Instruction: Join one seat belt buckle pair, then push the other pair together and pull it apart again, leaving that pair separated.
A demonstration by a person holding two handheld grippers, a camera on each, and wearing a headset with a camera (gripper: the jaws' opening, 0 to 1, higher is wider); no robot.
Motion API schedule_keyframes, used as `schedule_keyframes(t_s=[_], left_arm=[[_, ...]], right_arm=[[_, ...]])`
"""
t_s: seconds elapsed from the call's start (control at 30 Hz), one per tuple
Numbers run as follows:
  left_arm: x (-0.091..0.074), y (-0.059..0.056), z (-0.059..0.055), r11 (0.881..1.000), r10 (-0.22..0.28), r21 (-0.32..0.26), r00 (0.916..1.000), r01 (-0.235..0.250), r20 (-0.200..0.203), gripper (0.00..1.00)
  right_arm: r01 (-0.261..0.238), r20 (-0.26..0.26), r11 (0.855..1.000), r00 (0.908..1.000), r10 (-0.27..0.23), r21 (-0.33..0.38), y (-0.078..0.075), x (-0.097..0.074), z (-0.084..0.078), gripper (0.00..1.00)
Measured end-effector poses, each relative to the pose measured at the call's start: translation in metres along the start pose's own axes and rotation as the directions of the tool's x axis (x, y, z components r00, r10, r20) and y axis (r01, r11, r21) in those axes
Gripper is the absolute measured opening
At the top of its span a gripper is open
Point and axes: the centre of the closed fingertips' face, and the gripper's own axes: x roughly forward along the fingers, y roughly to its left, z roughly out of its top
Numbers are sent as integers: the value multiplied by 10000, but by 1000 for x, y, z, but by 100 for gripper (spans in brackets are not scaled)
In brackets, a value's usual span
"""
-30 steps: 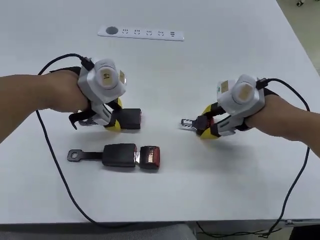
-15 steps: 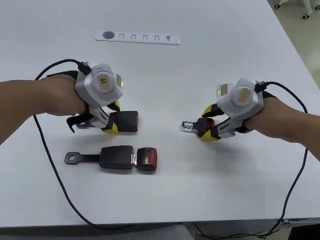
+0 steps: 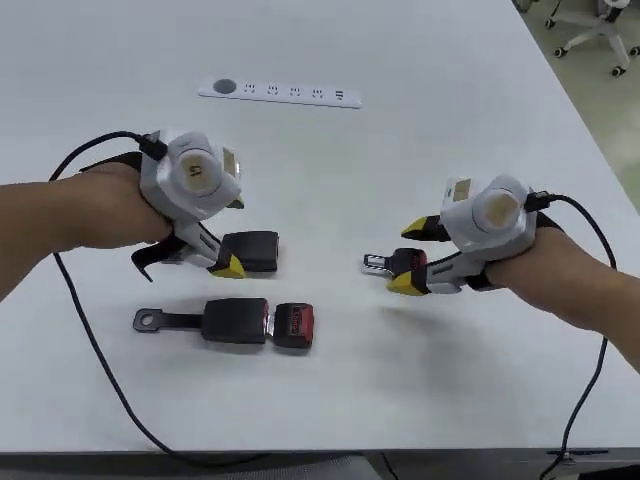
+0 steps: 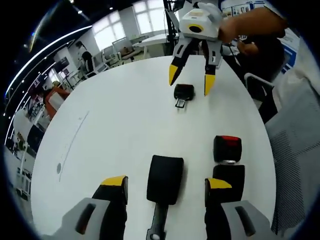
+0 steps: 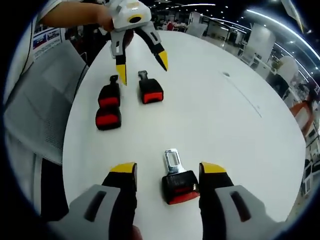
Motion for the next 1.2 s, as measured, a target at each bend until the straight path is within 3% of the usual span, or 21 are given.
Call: schedule_keyframes(t_s=[0.07,0.17,0.33,0.37,0.47,0.57,0.67,0.7,0.8,0.83,0.93,1.03,1.1,1.2], left_arm=[[-7,-10,0,10000,69,40,10000,-69,27,67],[-16,-29,0,9998,159,-126,9995,-155,281,74],[-26,-42,-8,9933,667,-972,9970,-627,380,80],[-27,-39,-13,9905,798,-1156,9960,-745,413,82],[-36,-45,-15,9773,1093,-1890,9921,-960,610,87],[-43,-51,-15,9509,1633,-2815,9811,-1285,1039,95],[-42,-60,-24,9545,1660,-2635,9828,-1397,804,100],[-44,-66,-22,9568,1729,-2481,9826,-1514,673,100],[-46,-64,-37,9508,2058,-2442,9778,-1904,386,100],[-49,-61,-46,9412,2242,-2662,9741,-2082,309,100],[-59,-61,-53,9281,2398,-3023,9700,-2172,391,100],[-76,-54,-72,8851,2988,-3825,9538,-2653,299,100],[-82,-56,-77,8690,3235,-4037,9459,-2862,260,100],[-88,-54,-87,8600,3339,-4184,9422,-2920,287,100]], right_arm=[[120,133,9999,9998,-120,-40,11,-1,8,51],[347,891,9975,9952,-401,608,23,-6,22,56],[668,843,9969,9940,-701,412,44,-13,24,62],[726,878,9964,9932,-761,430,46,-15,24,65],[902,1057,9936,9896,-972,687,50,-19,22,69],[1114,980,9881,9877,-1220,1064,55,-25,17,71],[1438,808,9850,9851,-1516,958,57,-26,10,76],[1454,855,9845,9844,-1539,980,58,-27,10,78],[1717,1002,9765,9776,-1852,1303,59,-35,10,84],[1821,1041,9689,9740,-2011,1678,58,-38,7,86],[1792,954,9628,9748,-2015,2025,59,-45,-1,88],[1889,881,9593,9735,-2110,2098,59,-53,-8,94],[1939,982,9487,9696,-2240,2499,57,-55,-14,100],[1922,981,9369,9684,-2292,2920,60,-61,-14,100]])
